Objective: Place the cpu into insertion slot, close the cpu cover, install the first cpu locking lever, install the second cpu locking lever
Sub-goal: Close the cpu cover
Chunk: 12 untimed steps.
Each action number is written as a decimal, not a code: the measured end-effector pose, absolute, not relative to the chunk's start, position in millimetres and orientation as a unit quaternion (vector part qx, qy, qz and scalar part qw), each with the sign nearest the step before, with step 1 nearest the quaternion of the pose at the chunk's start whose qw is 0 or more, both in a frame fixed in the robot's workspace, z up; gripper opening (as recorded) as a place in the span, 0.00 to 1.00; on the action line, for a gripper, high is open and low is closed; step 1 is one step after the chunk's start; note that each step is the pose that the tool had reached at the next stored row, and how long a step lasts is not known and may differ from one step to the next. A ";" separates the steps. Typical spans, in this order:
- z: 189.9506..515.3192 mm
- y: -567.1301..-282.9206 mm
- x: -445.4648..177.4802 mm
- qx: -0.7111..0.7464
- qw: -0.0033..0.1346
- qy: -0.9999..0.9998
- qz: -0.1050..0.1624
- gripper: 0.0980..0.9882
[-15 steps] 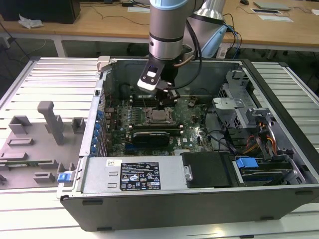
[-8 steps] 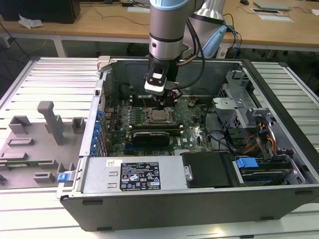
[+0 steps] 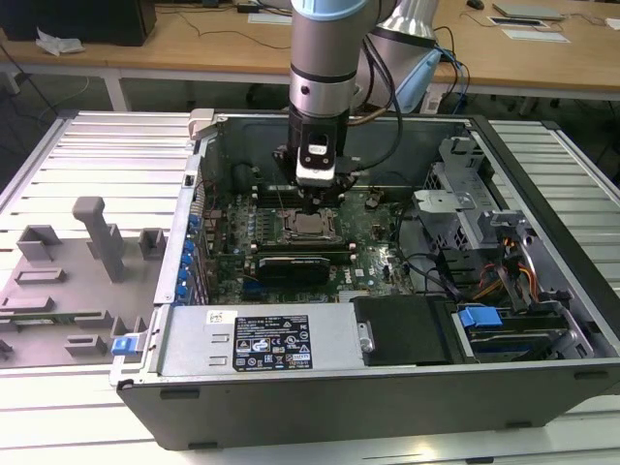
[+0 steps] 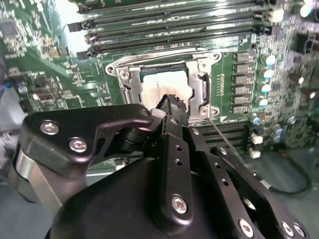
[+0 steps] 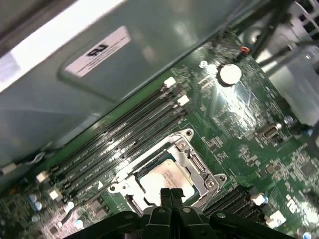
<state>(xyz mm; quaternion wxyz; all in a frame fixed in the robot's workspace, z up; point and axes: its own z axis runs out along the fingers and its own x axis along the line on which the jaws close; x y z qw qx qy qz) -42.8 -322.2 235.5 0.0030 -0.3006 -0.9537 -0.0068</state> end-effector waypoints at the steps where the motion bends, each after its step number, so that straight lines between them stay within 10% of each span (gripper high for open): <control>1: 235.4 -322.2 -42.8 -0.292 0.003 -0.956 -0.007 0.01; 12: 234.7 -322.2 -42.8 -0.135 0.004 -0.991 -0.006 0.01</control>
